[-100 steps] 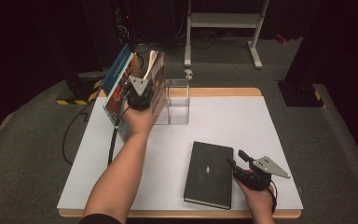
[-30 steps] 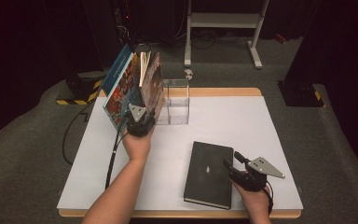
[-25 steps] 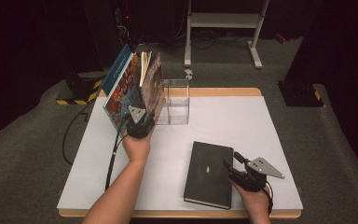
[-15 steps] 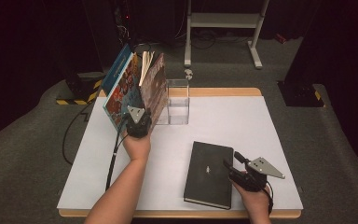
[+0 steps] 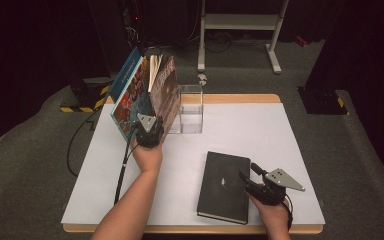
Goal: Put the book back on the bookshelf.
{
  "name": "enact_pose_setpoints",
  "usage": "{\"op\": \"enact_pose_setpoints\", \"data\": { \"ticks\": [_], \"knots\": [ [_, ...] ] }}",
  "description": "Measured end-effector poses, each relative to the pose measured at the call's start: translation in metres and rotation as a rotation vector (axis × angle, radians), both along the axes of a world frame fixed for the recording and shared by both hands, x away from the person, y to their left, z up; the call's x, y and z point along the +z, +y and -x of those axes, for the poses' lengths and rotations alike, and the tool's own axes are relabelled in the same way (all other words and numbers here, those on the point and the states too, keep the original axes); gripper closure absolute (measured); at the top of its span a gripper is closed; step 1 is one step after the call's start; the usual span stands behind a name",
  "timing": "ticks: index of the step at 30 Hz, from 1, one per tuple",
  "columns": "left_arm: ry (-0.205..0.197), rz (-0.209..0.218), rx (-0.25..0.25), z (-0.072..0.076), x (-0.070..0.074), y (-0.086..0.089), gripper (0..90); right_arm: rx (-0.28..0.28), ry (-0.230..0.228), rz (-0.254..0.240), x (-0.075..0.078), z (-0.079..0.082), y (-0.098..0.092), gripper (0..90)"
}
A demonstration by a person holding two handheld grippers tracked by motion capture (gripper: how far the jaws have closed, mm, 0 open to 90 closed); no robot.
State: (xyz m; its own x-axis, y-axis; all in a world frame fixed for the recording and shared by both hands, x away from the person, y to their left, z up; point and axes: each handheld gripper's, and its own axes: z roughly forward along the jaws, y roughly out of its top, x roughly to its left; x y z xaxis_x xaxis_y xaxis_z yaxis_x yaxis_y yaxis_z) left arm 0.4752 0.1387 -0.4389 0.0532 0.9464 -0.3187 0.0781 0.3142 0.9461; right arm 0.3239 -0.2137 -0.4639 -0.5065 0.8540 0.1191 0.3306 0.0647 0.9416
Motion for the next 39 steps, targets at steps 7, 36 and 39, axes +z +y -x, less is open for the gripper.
{"op": "enact_pose_setpoints", "data": {
  "ticks": [7, 36, 39],
  "knots": [
    [0.006, -0.022, -0.018, 0.003, -0.001, 0.001, 69.5, -0.003, 0.001, 0.000, 0.001, 0.000, 0.000, 45.3],
    [0.044, -0.057, -0.123, 0.036, -0.004, -0.002, 46.7, 0.010, 0.003, 0.012, 0.001, 0.000, 0.001, 44.7],
    [0.040, -0.055, -0.141, 0.044, -0.005, -0.003, 45.2, 0.007, 0.008, 0.007, 0.001, 0.000, 0.000, 44.5]
  ]
}}
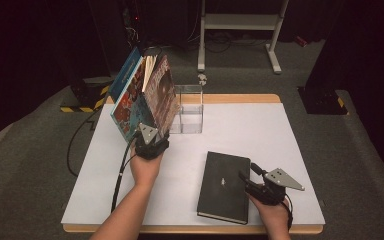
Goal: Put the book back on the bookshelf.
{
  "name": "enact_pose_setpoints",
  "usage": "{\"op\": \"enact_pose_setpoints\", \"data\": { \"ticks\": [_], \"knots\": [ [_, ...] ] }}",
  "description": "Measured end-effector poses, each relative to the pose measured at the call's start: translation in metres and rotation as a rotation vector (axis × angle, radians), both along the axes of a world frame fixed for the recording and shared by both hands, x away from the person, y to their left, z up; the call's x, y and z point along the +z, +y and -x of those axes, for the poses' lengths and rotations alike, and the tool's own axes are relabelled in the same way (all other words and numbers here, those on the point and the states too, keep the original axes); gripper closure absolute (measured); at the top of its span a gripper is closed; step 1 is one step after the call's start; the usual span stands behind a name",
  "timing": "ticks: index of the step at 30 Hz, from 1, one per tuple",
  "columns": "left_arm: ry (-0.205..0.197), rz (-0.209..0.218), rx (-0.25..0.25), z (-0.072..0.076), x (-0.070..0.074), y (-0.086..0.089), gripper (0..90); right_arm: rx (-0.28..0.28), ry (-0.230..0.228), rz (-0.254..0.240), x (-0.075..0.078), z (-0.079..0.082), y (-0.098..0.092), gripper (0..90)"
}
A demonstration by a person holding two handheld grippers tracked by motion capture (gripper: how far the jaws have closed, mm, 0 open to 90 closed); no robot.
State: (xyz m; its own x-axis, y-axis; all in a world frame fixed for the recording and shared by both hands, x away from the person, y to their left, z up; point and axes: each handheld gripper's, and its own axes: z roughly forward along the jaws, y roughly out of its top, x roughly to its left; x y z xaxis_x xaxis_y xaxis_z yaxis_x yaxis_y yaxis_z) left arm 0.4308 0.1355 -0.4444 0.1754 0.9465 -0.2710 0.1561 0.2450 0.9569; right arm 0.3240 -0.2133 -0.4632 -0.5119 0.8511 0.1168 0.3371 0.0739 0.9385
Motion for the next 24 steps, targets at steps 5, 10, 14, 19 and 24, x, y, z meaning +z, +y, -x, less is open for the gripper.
{"op": "enact_pose_setpoints", "data": {
  "ticks": [5, 10, 14, 19, 24],
  "knots": [
    [-0.007, 0.014, -0.024, 0.009, -0.001, 0.001, 41.4, -0.005, 0.004, 0.008, -0.002, -0.001, 0.000, 44.4],
    [0.011, 0.045, -0.071, 0.021, -0.003, 0.002, 38.9, -0.010, 0.010, 0.013, -0.003, -0.002, 0.001, 44.0],
    [0.032, 0.038, -0.126, 0.032, -0.007, -0.001, 37.4, -0.007, 0.014, 0.023, -0.005, -0.002, 0.002, 43.4],
    [0.049, 0.029, -0.193, 0.046, -0.015, -0.003, 36.8, -0.012, 0.020, 0.032, -0.005, -0.002, 0.003, 42.5],
    [0.073, 0.020, -0.231, 0.056, -0.025, 0.002, 36.1, -0.019, 0.025, 0.040, -0.007, -0.002, 0.003, 42.1]
  ]
}}
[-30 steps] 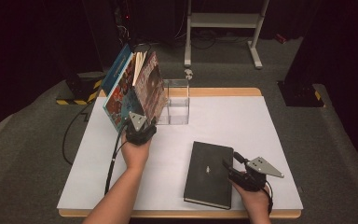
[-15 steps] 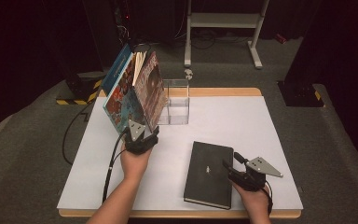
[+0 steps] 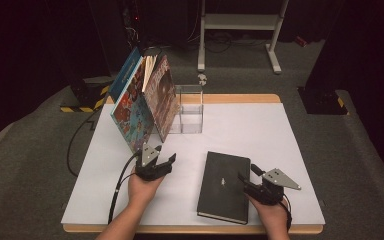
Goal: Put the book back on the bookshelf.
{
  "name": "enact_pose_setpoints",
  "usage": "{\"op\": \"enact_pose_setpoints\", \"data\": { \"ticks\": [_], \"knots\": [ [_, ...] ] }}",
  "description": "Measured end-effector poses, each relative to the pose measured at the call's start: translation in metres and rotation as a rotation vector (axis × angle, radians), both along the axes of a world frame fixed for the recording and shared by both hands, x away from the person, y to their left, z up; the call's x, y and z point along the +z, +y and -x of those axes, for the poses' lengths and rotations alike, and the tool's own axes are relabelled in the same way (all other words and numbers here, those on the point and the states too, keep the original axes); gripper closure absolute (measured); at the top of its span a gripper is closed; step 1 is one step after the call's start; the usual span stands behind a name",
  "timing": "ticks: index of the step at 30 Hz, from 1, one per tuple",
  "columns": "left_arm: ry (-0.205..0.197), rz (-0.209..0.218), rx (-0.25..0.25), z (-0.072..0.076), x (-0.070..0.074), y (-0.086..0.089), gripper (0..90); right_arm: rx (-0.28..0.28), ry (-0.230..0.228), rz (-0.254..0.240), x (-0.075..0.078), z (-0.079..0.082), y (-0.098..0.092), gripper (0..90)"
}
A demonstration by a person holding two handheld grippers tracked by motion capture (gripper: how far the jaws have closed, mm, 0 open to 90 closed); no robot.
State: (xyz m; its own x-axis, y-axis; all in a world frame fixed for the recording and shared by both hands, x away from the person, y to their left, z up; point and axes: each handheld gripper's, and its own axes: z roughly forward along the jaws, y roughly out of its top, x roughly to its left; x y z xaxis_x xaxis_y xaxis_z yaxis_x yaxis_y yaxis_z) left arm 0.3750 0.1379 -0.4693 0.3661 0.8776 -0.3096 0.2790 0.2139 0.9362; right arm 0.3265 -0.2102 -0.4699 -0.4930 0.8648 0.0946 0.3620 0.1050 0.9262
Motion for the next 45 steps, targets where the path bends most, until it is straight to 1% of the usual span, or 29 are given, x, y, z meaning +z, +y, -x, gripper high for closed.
{"op": "enact_pose_setpoints", "data": {
  "ticks": [2, 3, 5, 7, 9, 10, 11, 12, 13, 14, 17, 18, 20, 21, 23, 24, 26, 29, 31, 35, 36, 39, 42, 45],
  "knots": [
    [0.012, 0.009, -0.015, 0.004, -0.001, 0.003, 35.4, -0.003, 0.006, 0.002, -0.001, 0.000, 0.001, 42.0],
    [0.018, 0.023, -0.022, 0.006, -0.001, 0.005, 34.7, -0.002, 0.006, 0.004, -0.001, 0.000, 0.001, 42.0],
    [0.032, 0.025, -0.037, 0.009, -0.003, 0.007, 33.1, 0.000, 0.007, 0.010, -0.002, 0.000, 0.002, 42.0],
    [0.052, 0.014, -0.061, 0.013, -0.005, 0.010, 32.8, 0.002, 0.009, 0.014, -0.002, 0.001, 0.003, 41.9],
    [0.065, -0.029, -0.074, 0.019, -0.008, 0.015, 32.6, 0.000, 0.009, 0.014, -0.002, 0.001, 0.002, 41.9],
    [0.074, -0.041, -0.080, 0.021, -0.010, 0.018, 32.0, -0.001, 0.008, 0.015, -0.002, 0.001, 0.002, 41.9],
    [0.088, -0.046, -0.082, 0.023, -0.012, 0.020, 31.4, -0.001, 0.008, 0.015, -0.002, 0.001, 0.001, 41.9],
    [0.111, -0.063, -0.090, 0.024, -0.015, 0.024, 29.6, -0.002, 0.009, 0.013, -0.002, 0.001, 0.001, 41.9],
    [0.130, -0.071, -0.091, 0.025, -0.019, 0.027, 28.4, -0.003, 0.010, 0.014, -0.002, 0.001, 0.001, 41.8],
    [0.144, -0.075, -0.087, 0.025, -0.022, 0.029, 27.9, -0.006, 0.010, 0.015, -0.002, 0.001, 0.000, 41.6],
    [0.186, -0.115, -0.104, 0.028, -0.031, 0.033, 26.3, -0.017, 0.014, 0.013, -0.002, 0.003, -0.001, 40.4],
    [0.180, -0.114, -0.103, 0.030, -0.032, 0.033, 25.7, -0.018, 0.017, 0.015, -0.003, 0.005, -0.001, 40.0],
    [0.160, -0.129, -0.114, 0.034, -0.033, 0.033, 25.7, -0.024, 0.030, 0.015, -0.005, 0.010, -0.004, 38.6],
    [0.166, -0.130, -0.116, 0.034, -0.034, 0.032, 25.7, -0.024, 0.037, 0.015, -0.006, 0.013, -0.005, 38.1],
    [0.199, -0.146, -0.118, 0.031, -0.037, 0.030, 25.7, -0.026, 0.047, 0.014, -0.007, 0.020, -0.008, 37.3],
    [0.214, -0.146, -0.123, 0.029, -0.037, 0.029, 25.7, -0.026, 0.048, 0.013, -0.007, 0.024, -0.009, 36.7],
    [0.238, -0.160, -0.134, 0.028, -0.038, 0.029, 27.0, -0.025, 0.063, -0.010, -0.007, 0.033, -0.010, 35.3],
    [0.235, -0.186, -0.139, 0.029, -0.039, 0.027, 27.3, -0.010, 0.091, -0.025, -0.008, 0.044, -0.008, 33.7],
    [0.231, -0.183, -0.137, 0.029, -0.039, 0.026, 27.6, 0.002, 0.109, -0.023, -0.009, 0.048, -0.005, 32.2],
    [0.240, -0.177, -0.140, 0.028, -0.039, 0.027, 27.6, 0.010, 0.151, -0.021, -0.013, 0.044, 0.003, 28.4],
    [0.241, -0.176, -0.140, 0.028, -0.039, 0.027, 27.7, 0.012, 0.171, -0.018, -0.015, 0.042, 0.006, 27.2],
    [0.248, -0.174, -0.143, 0.028, -0.039, 0.027, 27.5, 0.007, 0.201, -0.003, -0.019, 0.040, 0.011, 21.6],
    [0.247, -0.170, -0.140, 0.028, -0.039, 0.027, 27.5, 0.005, 0.226, -0.029, -0.020, 0.039, 0.009, 20.8],
    [0.247, -0.174, -0.138, 0.029, -0.039, 0.027, 27.4, 0.006, 0.240, -0.040, -0.020, 0.039, 0.009, 20.6]
  ]
}}
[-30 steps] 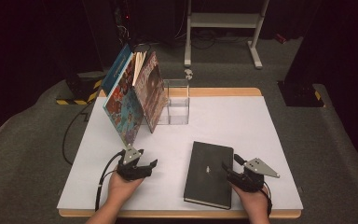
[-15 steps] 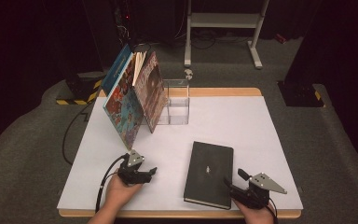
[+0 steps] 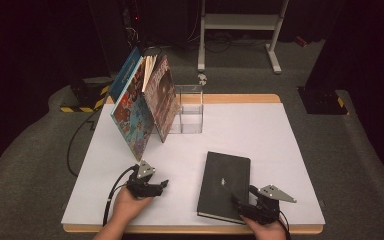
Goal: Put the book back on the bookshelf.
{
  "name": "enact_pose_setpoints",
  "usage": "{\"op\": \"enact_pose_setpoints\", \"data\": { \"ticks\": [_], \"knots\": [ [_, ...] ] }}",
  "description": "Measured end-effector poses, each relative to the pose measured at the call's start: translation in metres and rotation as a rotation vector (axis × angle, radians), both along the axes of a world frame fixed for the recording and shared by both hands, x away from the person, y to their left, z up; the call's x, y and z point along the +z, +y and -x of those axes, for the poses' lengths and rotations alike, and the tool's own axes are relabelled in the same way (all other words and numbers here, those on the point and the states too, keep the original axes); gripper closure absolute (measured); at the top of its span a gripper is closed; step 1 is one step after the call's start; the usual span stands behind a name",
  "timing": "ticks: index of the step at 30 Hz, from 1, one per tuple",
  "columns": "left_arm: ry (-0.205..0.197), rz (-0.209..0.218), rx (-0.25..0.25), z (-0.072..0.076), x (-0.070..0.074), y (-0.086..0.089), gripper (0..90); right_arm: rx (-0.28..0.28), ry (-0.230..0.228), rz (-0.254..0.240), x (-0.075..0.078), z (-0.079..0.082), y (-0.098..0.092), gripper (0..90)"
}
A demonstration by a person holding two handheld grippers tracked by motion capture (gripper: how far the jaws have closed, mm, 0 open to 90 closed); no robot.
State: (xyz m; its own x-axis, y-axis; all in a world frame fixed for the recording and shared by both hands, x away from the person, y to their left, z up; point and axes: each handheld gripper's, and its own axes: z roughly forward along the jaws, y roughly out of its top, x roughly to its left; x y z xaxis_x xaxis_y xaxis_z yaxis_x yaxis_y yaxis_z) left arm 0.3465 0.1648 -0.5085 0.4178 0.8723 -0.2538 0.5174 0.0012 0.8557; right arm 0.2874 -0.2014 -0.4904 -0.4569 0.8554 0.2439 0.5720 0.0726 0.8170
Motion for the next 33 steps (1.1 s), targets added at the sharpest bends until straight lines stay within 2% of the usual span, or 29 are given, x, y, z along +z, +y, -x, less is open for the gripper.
{"op": "enact_pose_setpoints", "data": {
  "ticks": [12, 20, 26, 27, 28, 30, 33],
  "knots": [
    [0.000, 0.000, 0.001, 0.000, 0.000, 0.000, 27.2, 0.000, 0.034, 0.006, 0.003, -0.006, 0.009, 22.1],
    [0.000, 0.001, 0.001, 0.000, 0.000, 0.000, 27.2, 0.028, 0.044, 0.054, 0.008, -0.025, 0.037, 21.5],
    [0.006, -0.003, -0.016, 0.003, 0.001, -0.001, 28.9, 0.046, 0.048, 0.067, 0.010, -0.039, 0.048, 21.8],
    [0.013, 0.011, -0.017, 0.005, 0.002, -0.002, 27.8, 0.054, 0.044, 0.071, 0.010, -0.040, 0.048, 23.5],
    [0.019, 0.020, -0.023, 0.006, 0.003, -0.003, 27.4, 0.055, 0.037, 0.070, 0.011, -0.039, 0.047, 25.7],
    [0.022, 0.076, -0.039, 0.013, 0.007, -0.009, 26.6, 0.087, 0.019, 0.038, 0.015, -0.035, 0.041, 25.9],
    [0.008, 0.077, -0.086, 0.025, 0.009, -0.024, 25.6, 0.116, 0.000, 0.032, 0.018, -0.016, 0.033, 22.9]
  ]
}}
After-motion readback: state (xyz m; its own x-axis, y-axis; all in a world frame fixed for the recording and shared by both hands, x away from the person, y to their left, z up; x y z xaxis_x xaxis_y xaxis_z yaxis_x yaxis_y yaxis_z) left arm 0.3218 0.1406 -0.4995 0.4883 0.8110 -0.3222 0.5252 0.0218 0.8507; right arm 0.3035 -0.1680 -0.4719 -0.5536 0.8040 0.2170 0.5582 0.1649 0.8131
